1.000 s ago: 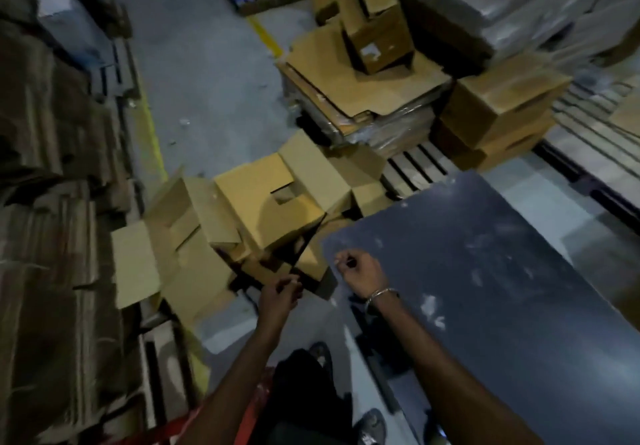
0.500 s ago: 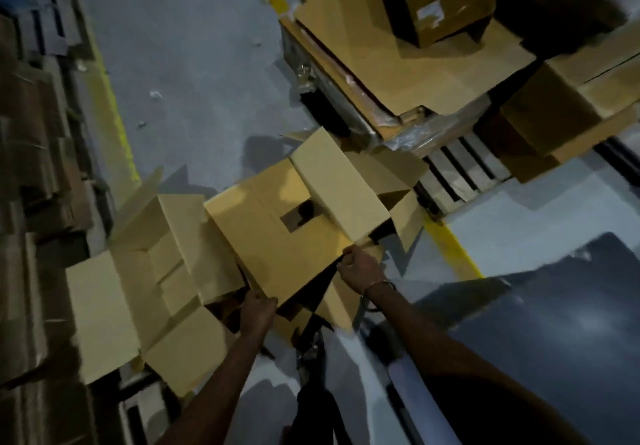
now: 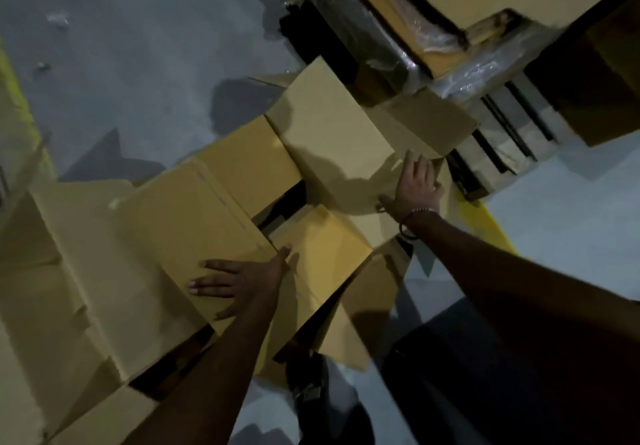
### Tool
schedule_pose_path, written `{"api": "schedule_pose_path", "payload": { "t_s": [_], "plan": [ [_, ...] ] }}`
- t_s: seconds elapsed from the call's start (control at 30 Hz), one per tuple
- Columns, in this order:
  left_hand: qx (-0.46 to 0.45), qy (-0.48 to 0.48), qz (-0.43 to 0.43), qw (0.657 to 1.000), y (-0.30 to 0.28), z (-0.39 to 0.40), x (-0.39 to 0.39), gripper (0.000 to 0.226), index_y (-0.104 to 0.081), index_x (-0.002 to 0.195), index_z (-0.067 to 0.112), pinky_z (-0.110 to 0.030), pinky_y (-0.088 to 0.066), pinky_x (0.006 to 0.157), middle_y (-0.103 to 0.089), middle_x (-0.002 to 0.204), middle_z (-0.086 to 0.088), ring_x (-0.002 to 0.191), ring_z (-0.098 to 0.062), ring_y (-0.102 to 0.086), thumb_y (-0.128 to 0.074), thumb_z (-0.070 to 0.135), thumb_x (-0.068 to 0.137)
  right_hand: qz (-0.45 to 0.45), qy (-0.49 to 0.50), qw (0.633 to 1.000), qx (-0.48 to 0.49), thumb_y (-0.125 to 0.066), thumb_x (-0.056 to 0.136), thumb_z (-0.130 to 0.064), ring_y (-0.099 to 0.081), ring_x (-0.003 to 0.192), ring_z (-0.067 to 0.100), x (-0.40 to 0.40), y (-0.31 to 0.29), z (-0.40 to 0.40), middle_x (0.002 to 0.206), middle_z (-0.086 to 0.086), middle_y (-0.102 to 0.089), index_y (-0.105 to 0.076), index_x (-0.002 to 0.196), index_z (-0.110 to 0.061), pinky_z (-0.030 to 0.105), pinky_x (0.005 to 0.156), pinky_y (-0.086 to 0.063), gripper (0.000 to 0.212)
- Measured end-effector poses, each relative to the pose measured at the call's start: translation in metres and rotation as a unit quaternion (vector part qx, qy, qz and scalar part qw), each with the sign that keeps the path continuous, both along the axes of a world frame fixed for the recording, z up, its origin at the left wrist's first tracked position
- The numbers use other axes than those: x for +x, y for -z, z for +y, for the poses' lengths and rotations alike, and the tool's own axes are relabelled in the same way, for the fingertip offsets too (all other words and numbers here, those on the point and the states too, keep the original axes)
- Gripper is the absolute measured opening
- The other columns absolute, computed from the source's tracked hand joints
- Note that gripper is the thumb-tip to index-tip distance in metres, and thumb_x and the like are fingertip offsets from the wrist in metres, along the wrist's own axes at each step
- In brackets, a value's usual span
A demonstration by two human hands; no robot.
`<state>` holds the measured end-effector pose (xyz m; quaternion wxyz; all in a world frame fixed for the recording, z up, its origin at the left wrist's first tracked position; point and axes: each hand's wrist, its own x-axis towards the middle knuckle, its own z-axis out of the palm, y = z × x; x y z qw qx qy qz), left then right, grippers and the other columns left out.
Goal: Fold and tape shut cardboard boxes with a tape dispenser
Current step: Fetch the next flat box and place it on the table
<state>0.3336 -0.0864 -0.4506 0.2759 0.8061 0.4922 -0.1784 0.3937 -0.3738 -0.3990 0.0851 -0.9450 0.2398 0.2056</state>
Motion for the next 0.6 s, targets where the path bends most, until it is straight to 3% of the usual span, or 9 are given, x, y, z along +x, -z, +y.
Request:
{"api": "schedule_pose_path", "payload": {
  "t_s": [0.07,0.1,0.17,0.27,0.33,0.43,0.53,0.6],
  "plan": [
    [0.019,-0.006,0.034,0.999,0.013,0.001,0.002,0.182,0.027,0.160,0.010,-0.085,-0.004,0.111,0.026,0.166,-0.032,0.157,-0.044,0.023,-0.085,0.088,0.040,0.023,0.046,0.998,0.031,-0.074,0.089,-0.051,-0.032,0.148,0.039,0.009,0.004,-0.006,0.162,0.019,-0.033,0.001,0.164,-0.013,0.059,0.114,-0.030,0.113],
    [0.023,-0.008,0.048,0.999,0.017,0.003,0.004,0.180,0.032,0.158,0.012,-0.086,-0.003,0.111,0.027,0.166,-0.032,0.157,-0.045,0.023,-0.089,0.081,0.045,0.020,0.048,0.998,0.030,-0.074,0.089,-0.049,-0.040,0.142,0.039,0.008,0.003,-0.006,0.155,0.020,-0.041,-0.011,0.162,-0.012,0.058,0.112,-0.032,0.103],
    [0.018,-0.004,0.056,0.998,0.013,0.004,0.008,0.177,0.039,0.154,0.013,-0.087,0.000,0.111,0.027,0.166,-0.030,0.156,-0.048,0.021,-0.089,0.076,0.049,-0.021,0.015,1.000,0.007,-0.072,0.091,-0.045,-0.053,0.126,0.037,-0.003,-0.007,0.002,0.139,0.018,-0.055,-0.041,0.146,-0.011,0.049,0.101,-0.043,0.071],
    [-0.011,0.012,0.034,0.999,-0.016,-0.008,0.009,0.159,0.032,0.158,0.010,-0.080,-0.004,0.115,0.030,0.166,-0.030,0.155,-0.046,0.026,-0.086,0.064,0.067,-0.055,-0.039,0.995,0.069,-0.063,0.100,-0.037,-0.064,0.105,0.035,-0.034,-0.027,0.031,0.117,0.015,-0.067,-0.064,0.123,-0.010,0.036,0.077,-0.048,0.035],
    [-0.031,0.017,-0.008,0.999,-0.045,-0.013,0.001,0.137,0.021,0.163,0.009,-0.076,-0.018,0.117,0.017,0.170,-0.028,0.159,-0.047,0.011,-0.080,0.051,0.082,-0.028,-0.101,0.989,0.103,-0.055,0.103,-0.033,-0.064,0.104,0.038,-0.056,-0.043,0.056,0.114,0.015,-0.066,-0.069,0.120,-0.011,0.039,0.079,-0.050,0.031],
    [-0.023,0.048,-0.060,0.997,-0.093,0.022,-0.024,0.096,-0.012,0.167,0.005,-0.061,-0.042,0.111,-0.027,0.167,-0.026,0.148,-0.046,-0.037,-0.072,0.035,0.098,-0.059,-0.124,0.987,0.084,-0.054,0.102,-0.025,-0.066,0.093,0.042,-0.080,-0.084,0.088,0.109,0.015,-0.063,-0.071,0.111,-0.009,0.044,0.072,-0.053,0.025],
    [0.034,0.065,-0.101,0.992,-0.144,0.088,-0.059,0.057,-0.055,0.140,-0.008,-0.063,-0.050,0.099,-0.061,0.132,-0.035,0.117,-0.052,-0.062,-0.058,0.034,0.103,-0.111,-0.138,0.981,0.081,-0.056,0.100,-0.020,-0.066,0.079,0.042,-0.092,-0.155,0.107,0.102,0.013,-0.062,-0.071,0.098,-0.008,0.041,0.061,-0.049,0.020],
    [0.067,0.039,-0.103,0.992,-0.198,0.122,-0.077,0.041,-0.060,0.131,-0.004,-0.062,-0.054,0.091,-0.065,0.118,-0.036,0.107,-0.054,-0.064,-0.064,0.022,0.100,-0.143,-0.136,0.978,0.066,-0.056,0.100,-0.025,-0.065,0.075,0.040,-0.097,-0.209,0.108,0.096,0.010,-0.062,-0.070,0.092,-0.009,0.039,0.057,-0.050,0.022]
  ]
}}
